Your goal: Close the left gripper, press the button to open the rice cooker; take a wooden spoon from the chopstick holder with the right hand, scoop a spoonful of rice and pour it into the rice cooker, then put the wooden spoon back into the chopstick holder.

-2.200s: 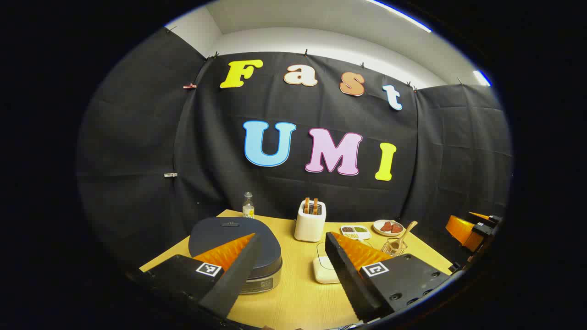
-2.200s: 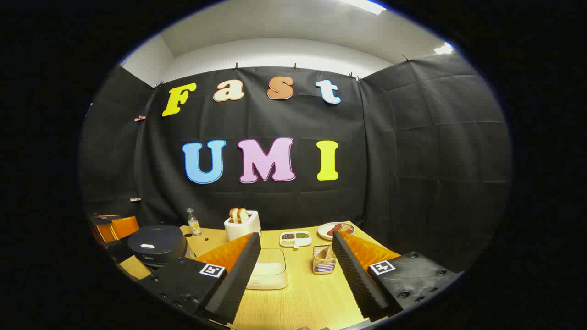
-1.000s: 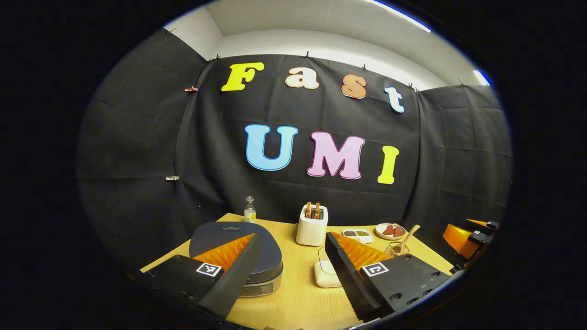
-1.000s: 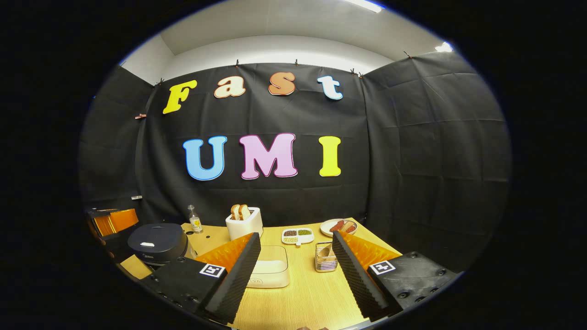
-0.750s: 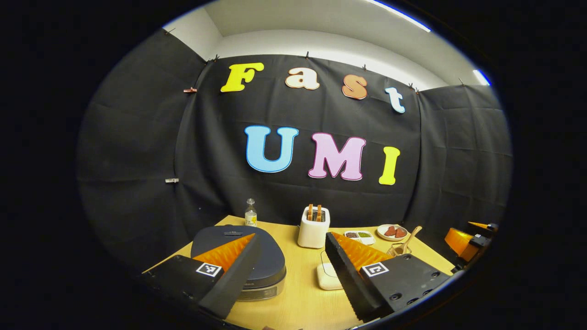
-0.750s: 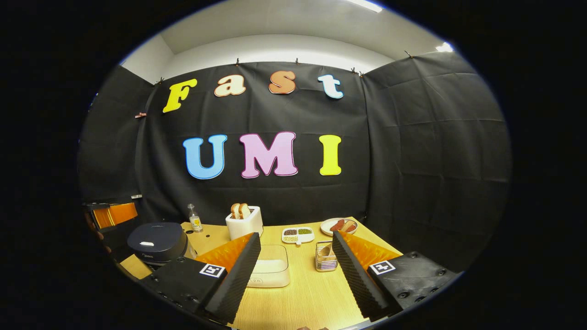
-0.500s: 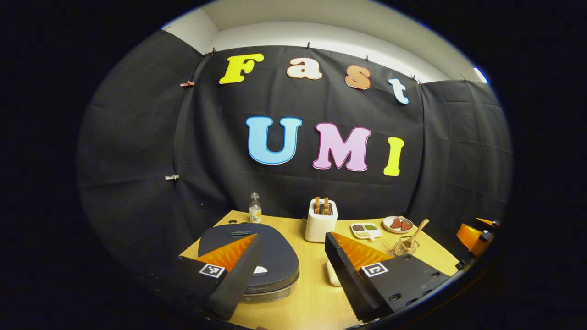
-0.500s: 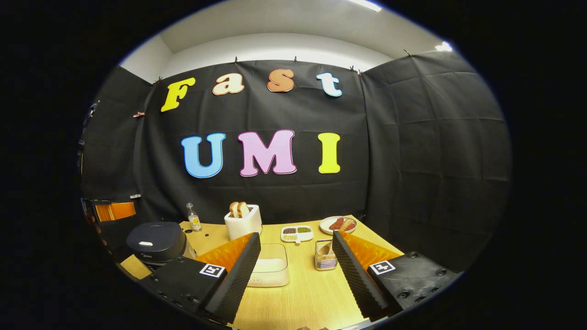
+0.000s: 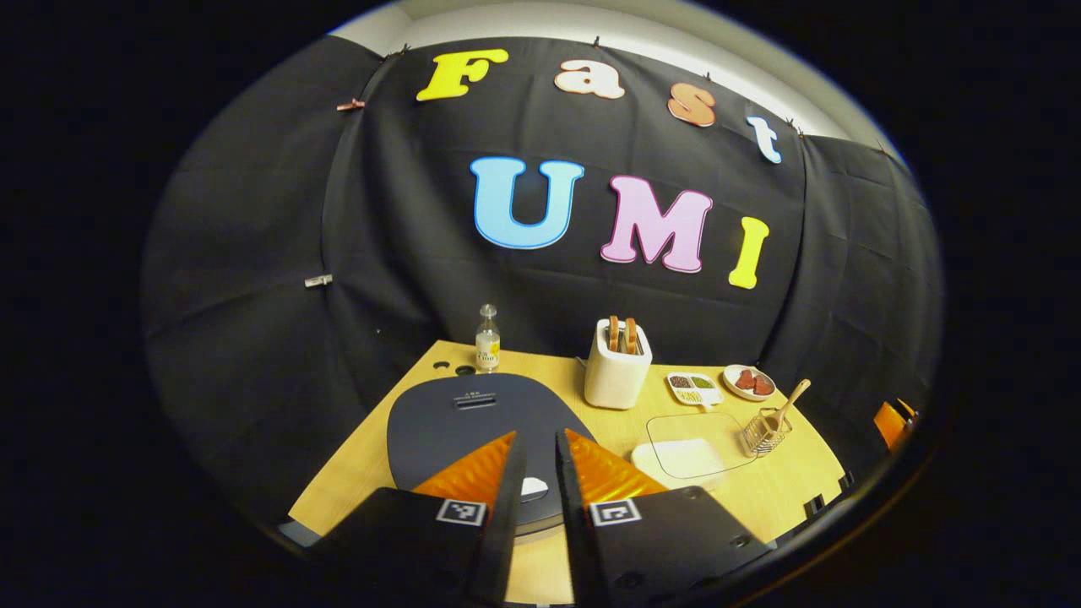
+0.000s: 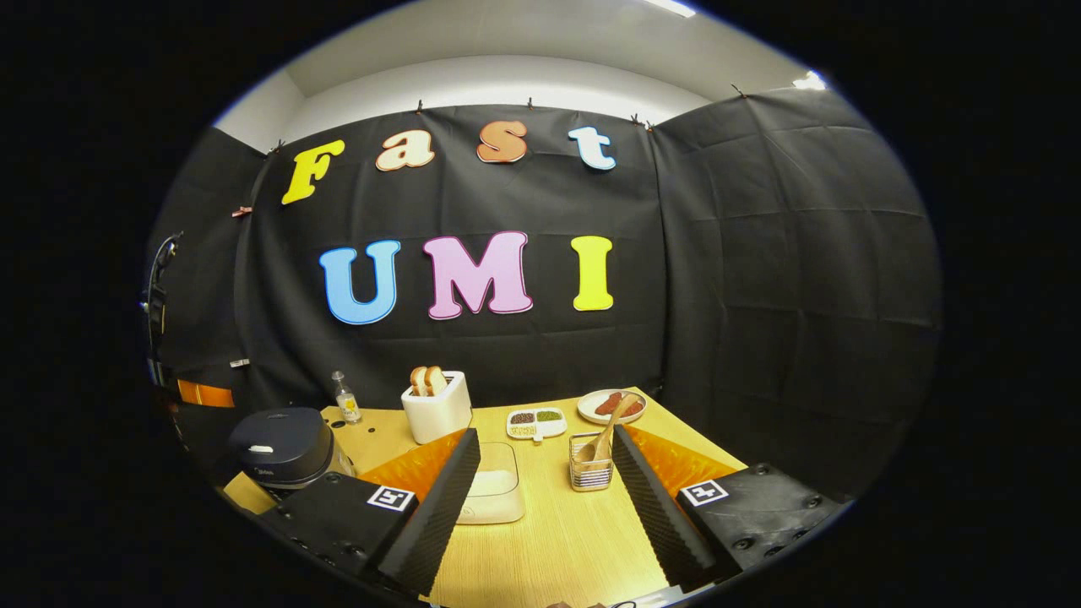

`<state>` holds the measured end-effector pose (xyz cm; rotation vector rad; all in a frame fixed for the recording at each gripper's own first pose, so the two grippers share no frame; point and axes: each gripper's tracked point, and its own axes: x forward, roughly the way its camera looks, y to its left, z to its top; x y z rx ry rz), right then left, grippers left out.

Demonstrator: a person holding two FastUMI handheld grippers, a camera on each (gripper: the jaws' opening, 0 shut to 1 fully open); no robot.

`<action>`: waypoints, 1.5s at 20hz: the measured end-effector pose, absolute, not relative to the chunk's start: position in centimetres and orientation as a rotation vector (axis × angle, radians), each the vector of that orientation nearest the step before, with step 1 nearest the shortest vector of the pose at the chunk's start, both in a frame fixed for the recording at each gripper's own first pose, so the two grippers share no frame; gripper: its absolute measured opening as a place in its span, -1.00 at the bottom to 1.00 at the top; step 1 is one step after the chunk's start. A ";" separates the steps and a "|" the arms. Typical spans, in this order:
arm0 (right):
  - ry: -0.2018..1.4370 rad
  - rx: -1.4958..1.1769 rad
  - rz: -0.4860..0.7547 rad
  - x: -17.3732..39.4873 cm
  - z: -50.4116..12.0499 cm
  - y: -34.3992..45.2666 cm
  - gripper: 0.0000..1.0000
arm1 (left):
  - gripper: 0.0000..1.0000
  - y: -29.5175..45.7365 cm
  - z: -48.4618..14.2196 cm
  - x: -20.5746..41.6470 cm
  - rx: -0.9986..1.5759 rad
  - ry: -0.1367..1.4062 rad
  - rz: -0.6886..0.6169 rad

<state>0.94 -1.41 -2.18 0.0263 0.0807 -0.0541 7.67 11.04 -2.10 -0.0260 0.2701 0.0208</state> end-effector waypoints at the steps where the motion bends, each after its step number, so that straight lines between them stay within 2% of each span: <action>1: 0.082 0.024 -0.057 0.8 -2.3 -1.5 0.96 | -0.60 11.6 -2.3 7.9 -0.029 0.278 0.033; 2: 0.083 0.016 -0.062 0.6 -2.4 -1.8 0.97 | -0.80 12.1 -2.9 8.3 -0.031 0.290 0.040; 6: 0.096 0.010 -0.087 0.1 -2.6 -2.8 0.96 | -0.89 12.0 -5.0 9.0 -0.119 0.348 0.015; 17: 0.151 0.032 -0.138 1.4 -4.2 -5.0 0.96 | -0.88 11.7 -10.9 10.8 -0.191 0.490 0.010; 23: 0.187 0.030 -0.097 4.1 -5.1 -4.7 0.97 | -0.87 11.5 -11.4 10.9 -0.100 0.538 0.030; 30: 0.232 0.050 -0.024 8.6 -5.4 -5.3 0.97 | -0.88 11.9 -10.4 10.6 -0.171 0.502 0.122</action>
